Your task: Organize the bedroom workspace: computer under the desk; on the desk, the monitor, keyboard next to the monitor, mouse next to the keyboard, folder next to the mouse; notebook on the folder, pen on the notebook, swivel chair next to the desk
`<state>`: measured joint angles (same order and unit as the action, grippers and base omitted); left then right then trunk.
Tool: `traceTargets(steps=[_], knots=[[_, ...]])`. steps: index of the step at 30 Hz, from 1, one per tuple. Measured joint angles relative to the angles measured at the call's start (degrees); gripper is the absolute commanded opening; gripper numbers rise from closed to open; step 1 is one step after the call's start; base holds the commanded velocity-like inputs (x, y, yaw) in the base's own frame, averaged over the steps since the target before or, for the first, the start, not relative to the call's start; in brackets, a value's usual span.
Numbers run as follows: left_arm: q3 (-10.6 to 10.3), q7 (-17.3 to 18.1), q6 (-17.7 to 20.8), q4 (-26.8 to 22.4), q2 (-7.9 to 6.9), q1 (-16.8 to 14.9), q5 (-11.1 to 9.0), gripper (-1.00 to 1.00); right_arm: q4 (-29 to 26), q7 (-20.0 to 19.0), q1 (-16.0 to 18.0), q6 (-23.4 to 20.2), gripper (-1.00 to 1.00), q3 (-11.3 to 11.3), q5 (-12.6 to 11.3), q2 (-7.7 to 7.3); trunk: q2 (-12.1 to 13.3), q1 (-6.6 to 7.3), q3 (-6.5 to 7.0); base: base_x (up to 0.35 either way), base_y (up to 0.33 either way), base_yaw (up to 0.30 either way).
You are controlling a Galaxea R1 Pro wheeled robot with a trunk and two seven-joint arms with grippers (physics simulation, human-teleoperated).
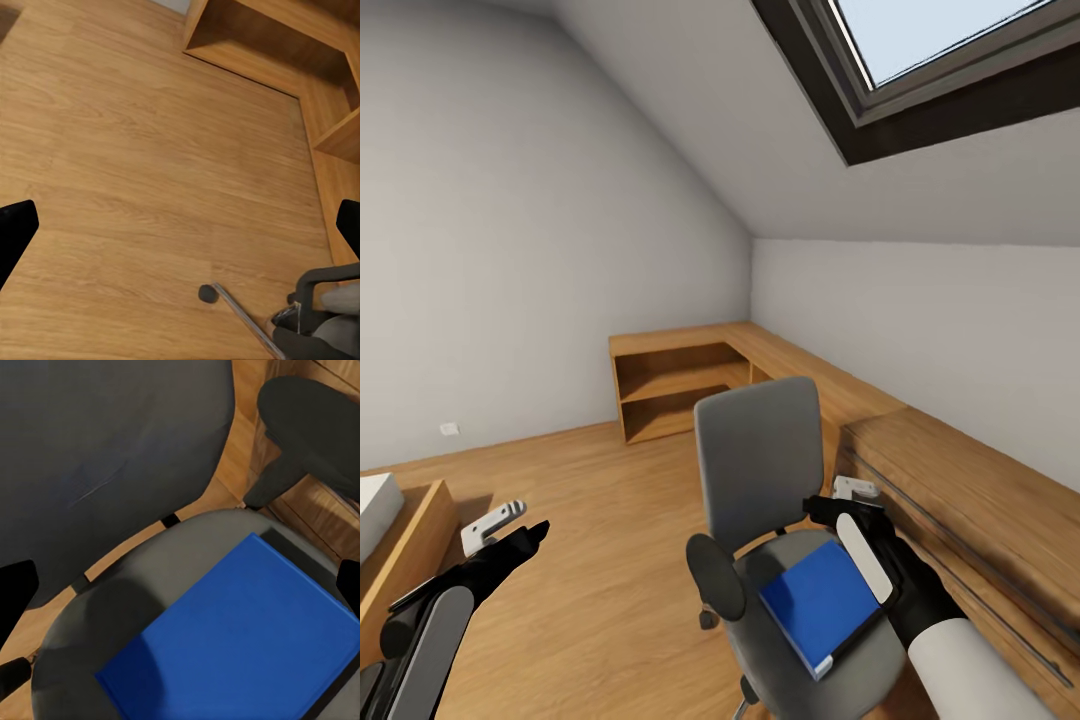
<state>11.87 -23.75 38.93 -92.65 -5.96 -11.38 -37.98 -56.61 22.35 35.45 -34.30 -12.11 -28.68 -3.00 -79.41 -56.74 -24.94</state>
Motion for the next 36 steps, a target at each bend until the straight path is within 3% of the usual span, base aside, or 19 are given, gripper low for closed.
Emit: traceTargets(steps=[8, 10, 11, 13, 14, 17, 18, 21, 29, 36], knots=[[0.0, 0.0, 0.01, 0.01, 0.0, 0.0, 0.0, 1.0, 0.61, -0.12, 0.0, 0.19, 1.0, 0.0, 0.07, 0.01, -3.21, -1.76, -1.44, 0.0, 0.0, 0.0], [0.0, 0.0, 0.01, 0.0, 0.0, 0.0, 0.0, 1.0, 2.59, -0.23, 0.0, 0.55, 1.0, -0.29, 0.16, 0.05, -4.01, -2.2, -1.8, 0.0, 0.0, 0.0], [0.02, 0.0, 0.02, 0.0, -0.04, 0.0, 0.0, 1.0, 8.34, -0.3, 0.17, 1.46, 1.0, -1.93, 0.19, 0.55, -4.41, -2.42, -1.99, 0.0, 0.0, 0.0], [0.06, 0.0, 0.01, 0.0, -0.06, 0.0, 0.0, 1.0, 11.6, -0.31, 0.64, 2.03, 1.0, -2.34, 0.35, 1.1, -5.22, -2.86, -2.34, 0.0, 0.0, 0.0], [0.13, 0.0, 0.01, 0.01, -0.06, -0.01, 0.01, 1.0, 20.01, -0.29, 5.05, 4.67, 1.0, -2.89, 0.52, 2.77, -5.61, -3.08, -2.51, 0.0, 0.0, 0.0], [0.14, 0.0, 0.01, 0.0, -0.07, 0.0, 0.0, 1.0, 26.99, -0.33, 9.43, 7.07, 1.0, -2.91, 1.63, 3.85, -6.82, -3.74, -3.05, 0.0, 0.0, 0.0], [0.11, 0.0, 0.01, 0.0, -0.08, 0.0, 0.0, 1.0, 33.4, -0.3, 13.24, 9.71, 1.0, -2.87, 3.05, 4.42, -7.22, -3.96, -3.22, 0.0, 0.0, 0.0], [0.13, 0.0, 0.02, 0.0, -0.08, 0.0, 0.0, 1.0, 39.42, -0.19, 17.33, 12.89, 1.0, -2.85, 4.13, 4.8, -8.43, -4.61, -3.77, 0.0, 0.0, 0.0], [0.09, 0.0, 0.02, 0.0, -0.03, 0.0, 0.0, 1.0, 43.83, -0.2, 20.28, 17.95, 1.0, -2.92, 4.83, 5.66, -11.64, -6.37, -5.21, 0.0, 0.0, 0.0], [-0.06, 0.05, 0.02, 0.0, -0.02, 0.0, 0.0, 1.0, 47.13, -0.17, 20.49, 20.22, 1.0, -2.9, 5.12, 8.2, -14.45, -7.91, -6.47, 0.0, 0.0, 0.0]])
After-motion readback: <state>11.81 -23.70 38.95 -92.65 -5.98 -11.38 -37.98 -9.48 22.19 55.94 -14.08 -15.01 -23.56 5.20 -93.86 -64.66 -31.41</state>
